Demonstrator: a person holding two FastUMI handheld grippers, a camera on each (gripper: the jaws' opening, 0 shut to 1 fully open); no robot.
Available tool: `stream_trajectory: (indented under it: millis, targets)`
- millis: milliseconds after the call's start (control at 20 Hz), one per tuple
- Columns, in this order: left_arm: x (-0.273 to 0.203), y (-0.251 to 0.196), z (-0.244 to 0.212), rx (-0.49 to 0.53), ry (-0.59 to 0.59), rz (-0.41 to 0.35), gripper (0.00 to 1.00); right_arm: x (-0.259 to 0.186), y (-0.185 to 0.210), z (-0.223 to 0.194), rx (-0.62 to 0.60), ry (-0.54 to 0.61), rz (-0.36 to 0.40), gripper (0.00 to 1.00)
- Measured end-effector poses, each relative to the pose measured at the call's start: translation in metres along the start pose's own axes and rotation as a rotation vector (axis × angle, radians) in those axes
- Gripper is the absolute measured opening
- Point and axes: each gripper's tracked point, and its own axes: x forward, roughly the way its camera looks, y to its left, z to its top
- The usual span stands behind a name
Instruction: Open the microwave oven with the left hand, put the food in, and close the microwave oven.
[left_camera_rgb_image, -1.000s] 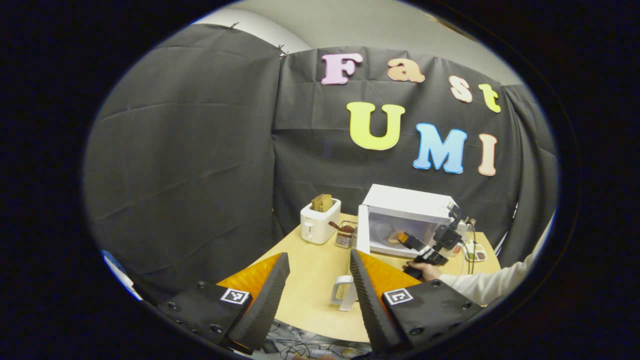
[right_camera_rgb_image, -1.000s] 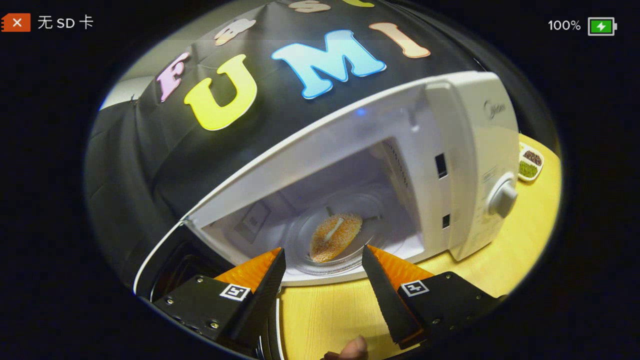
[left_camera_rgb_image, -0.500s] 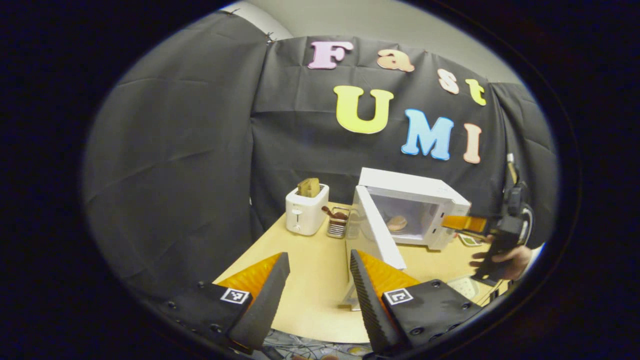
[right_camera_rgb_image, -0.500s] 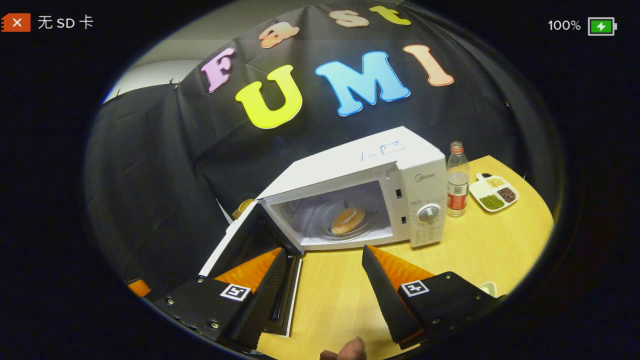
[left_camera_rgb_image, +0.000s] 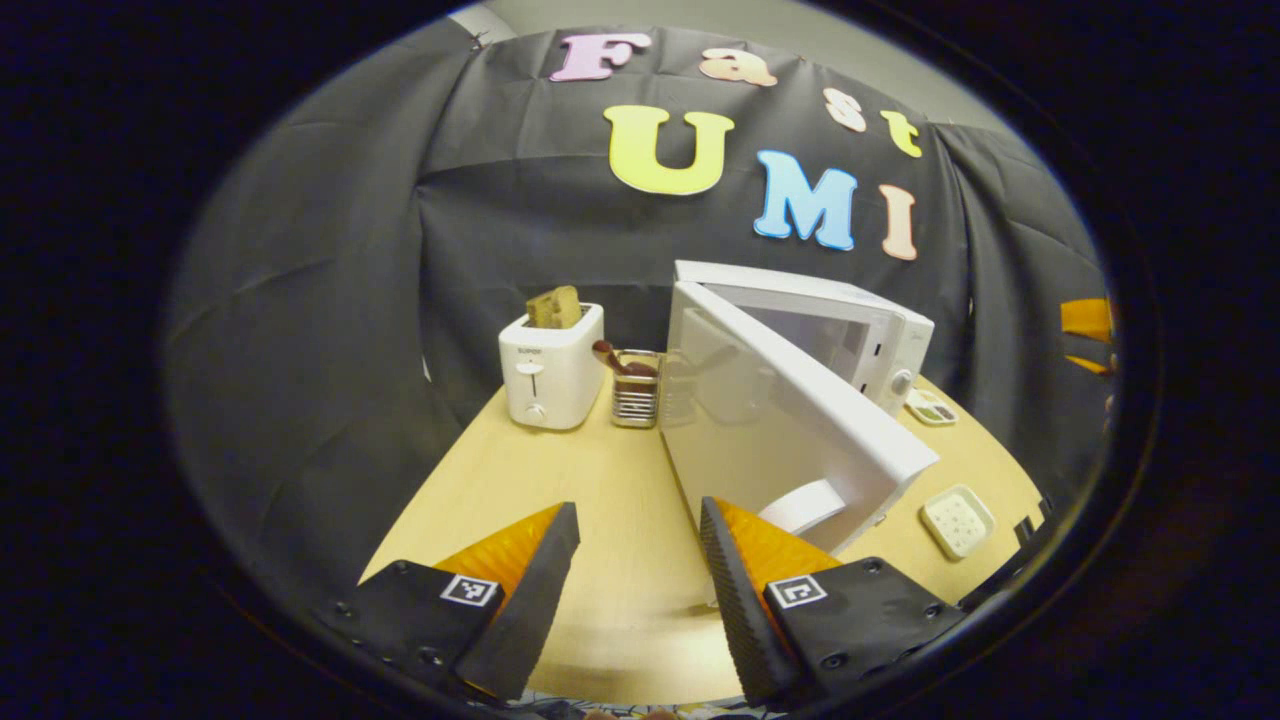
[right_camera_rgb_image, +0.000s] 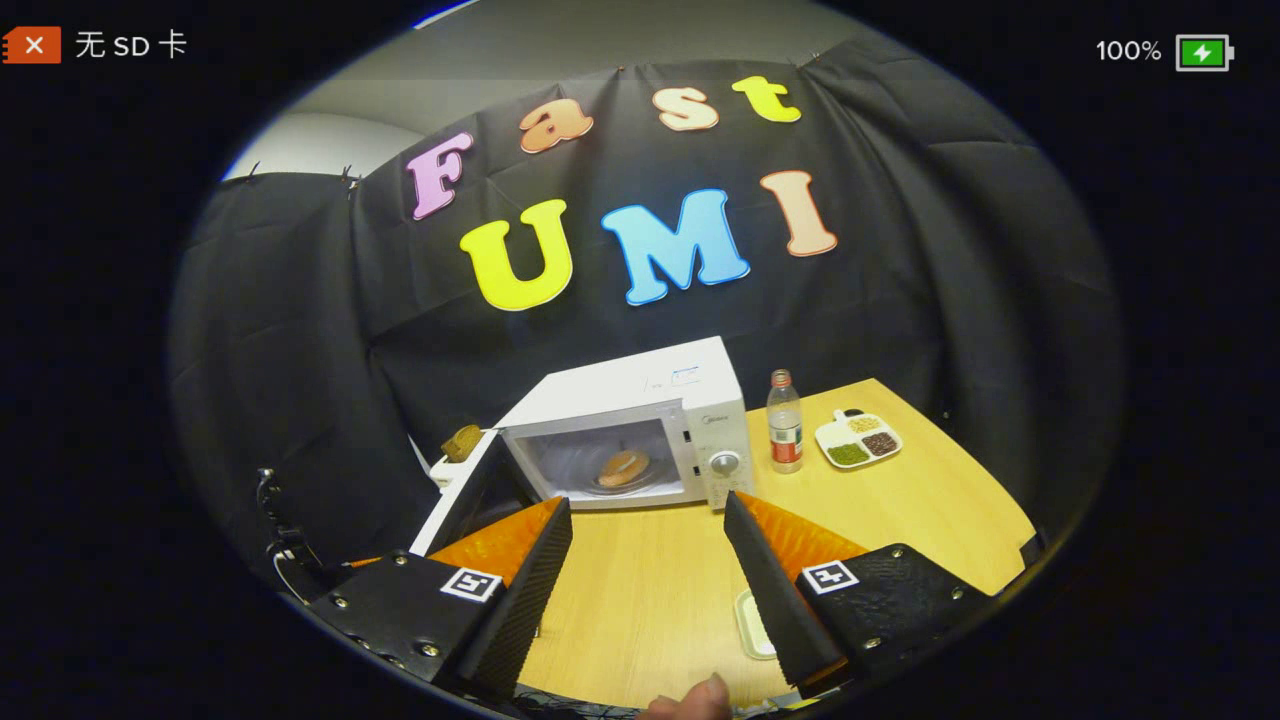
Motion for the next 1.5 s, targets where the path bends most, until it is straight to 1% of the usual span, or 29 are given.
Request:
stream_trajectory:
  millis: [150,200,350,550,600,650,750,800,850,900,1050,1200,1250,1300,1350,1400,1450,1500]
  targets:
    - [0.005,-0.025,-0.009,-0.010,0.024,-0.059,0.88,-0.010,-0.012,0.005,-0.005,0.000,-0.030,0.93]
    - [0.005,-0.034,-0.006,-0.001,0.014,-0.072,0.83,-0.011,-0.015,0.006,-0.005,-0.001,-0.035,0.94]
    - [0.010,-0.060,0.007,0.025,-0.006,-0.104,0.83,-0.021,-0.029,0.007,0.013,0.002,-0.054,0.94]
    - [0.029,-0.098,0.022,0.024,-0.010,-0.137,0.83,-0.033,-0.046,0.010,0.019,0.000,-0.058,0.94]
    - [0.035,-0.107,0.023,0.029,-0.007,-0.139,0.78,-0.035,-0.051,0.011,0.024,0.003,-0.053,0.94]
    - [0.039,-0.119,0.028,0.037,-0.010,-0.141,0.83,-0.038,-0.056,0.015,0.028,0.002,-0.049,0.94]
    - [0.051,-0.139,0.035,0.064,-0.016,-0.141,0.83,-0.039,-0.070,0.022,0.029,-0.002,-0.039,0.93]
    - [0.059,-0.151,0.038,0.077,-0.016,-0.141,0.83,-0.038,-0.078,0.026,0.035,0.002,-0.036,0.93]
    - [0.067,-0.163,0.042,0.086,-0.020,-0.145,0.86,-0.038,-0.086,0.029,0.042,0.007,-0.033,0.93]
    - [0.079,-0.175,0.043,0.093,-0.018,-0.152,0.83,-0.038,-0.095,0.034,0.048,0.007,-0.033,0.93]
    - [0.109,-0.207,0.052,0.110,-0.019,-0.171,0.83,-0.041,-0.127,0.048,0.034,-0.009,-0.062,0.93]
    - [0.135,-0.234,0.066,0.129,-0.028,-0.189,0.83,-0.044,-0.150,0.051,0.021,-0.010,-0.093,0.94]
    - [0.145,-0.241,0.067,0.135,-0.027,-0.196,0.88,-0.045,-0.158,0.052,0.020,-0.010,-0.104,0.93]
    - [0.154,-0.249,0.072,0.147,-0.031,-0.199,0.83,-0.045,-0.165,0.052,0.020,-0.008,-0.115,0.93]
    - [0.162,-0.255,0.077,0.161,-0.039,-0.203,0.88,-0.046,-0.171,0.050,0.020,-0.004,-0.127,0.93]
    - [0.172,-0.261,0.083,0.175,-0.046,-0.207,0.83,-0.045,-0.176,0.049,0.024,0.002,-0.135,0.94]
    - [0.179,-0.267,0.088,0.185,-0.052,-0.211,0.88,-0.045,-0.181,0.048,0.030,0.006,-0.145,0.94]
    - [0.190,-0.274,0.093,0.193,-0.058,-0.214,0.88,-0.045,-0.185,0.047,0.038,0.008,-0.153,0.94]
